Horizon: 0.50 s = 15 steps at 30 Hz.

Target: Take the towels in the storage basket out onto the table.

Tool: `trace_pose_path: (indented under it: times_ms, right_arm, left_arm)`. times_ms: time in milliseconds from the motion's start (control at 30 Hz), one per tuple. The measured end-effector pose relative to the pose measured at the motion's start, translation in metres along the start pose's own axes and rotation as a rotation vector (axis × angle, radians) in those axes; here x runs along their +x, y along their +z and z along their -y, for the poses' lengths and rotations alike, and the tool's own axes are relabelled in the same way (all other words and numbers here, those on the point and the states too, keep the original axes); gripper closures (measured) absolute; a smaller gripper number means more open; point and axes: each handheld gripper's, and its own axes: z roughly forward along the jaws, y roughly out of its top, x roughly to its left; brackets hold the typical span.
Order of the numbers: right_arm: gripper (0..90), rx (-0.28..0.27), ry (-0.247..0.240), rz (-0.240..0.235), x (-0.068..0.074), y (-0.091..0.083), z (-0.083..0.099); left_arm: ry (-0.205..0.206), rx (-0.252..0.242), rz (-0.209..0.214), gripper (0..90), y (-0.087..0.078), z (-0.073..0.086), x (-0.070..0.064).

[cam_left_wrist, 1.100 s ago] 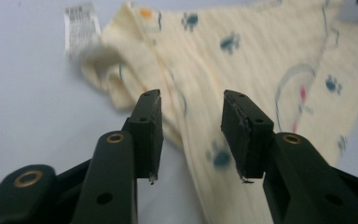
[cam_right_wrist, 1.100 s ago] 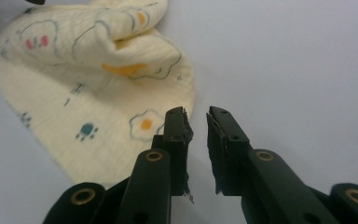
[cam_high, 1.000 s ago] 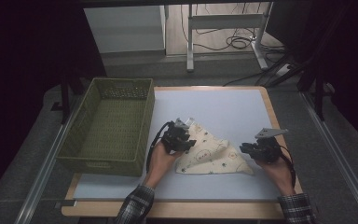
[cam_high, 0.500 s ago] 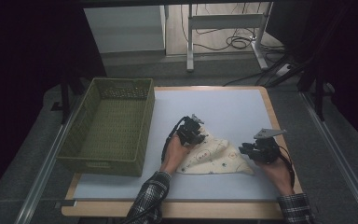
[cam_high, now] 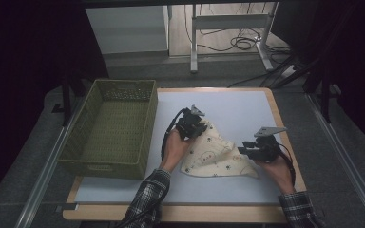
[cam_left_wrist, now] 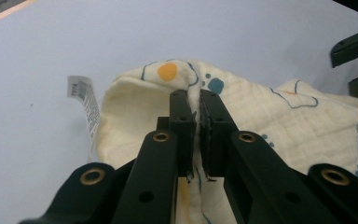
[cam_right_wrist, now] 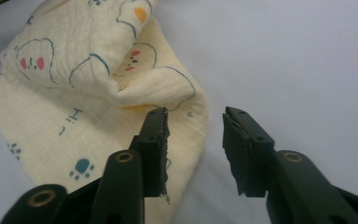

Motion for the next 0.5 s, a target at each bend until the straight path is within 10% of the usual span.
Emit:
trace_pose_path:
  times_ms: [133,233,300,500]
  right_arm:
    - [58.0,0.051,-0.015,-0.009,0.002,0.023,-0.002]
    - [73.6,0.077,-0.040,0.013,0.005,0.034,0.000]
    - [86.1,0.059,-0.027,-0.017,0.006,0.037,0.000]
    - [87.5,0.060,-0.041,0.012,0.008,0.030,-0.004]
  left_arm:
    - [-0.022,0.019,0.004,83.6,0.002,0.007,0.006]
    - [-0.048,0.033,0.016,81.1,0.006,0.014,0.012]
    - [-0.062,0.036,0.024,81.0,0.008,0.018,0.016]
    - [-0.115,0.011,0.107,82.3,0.014,0.020,0.023]
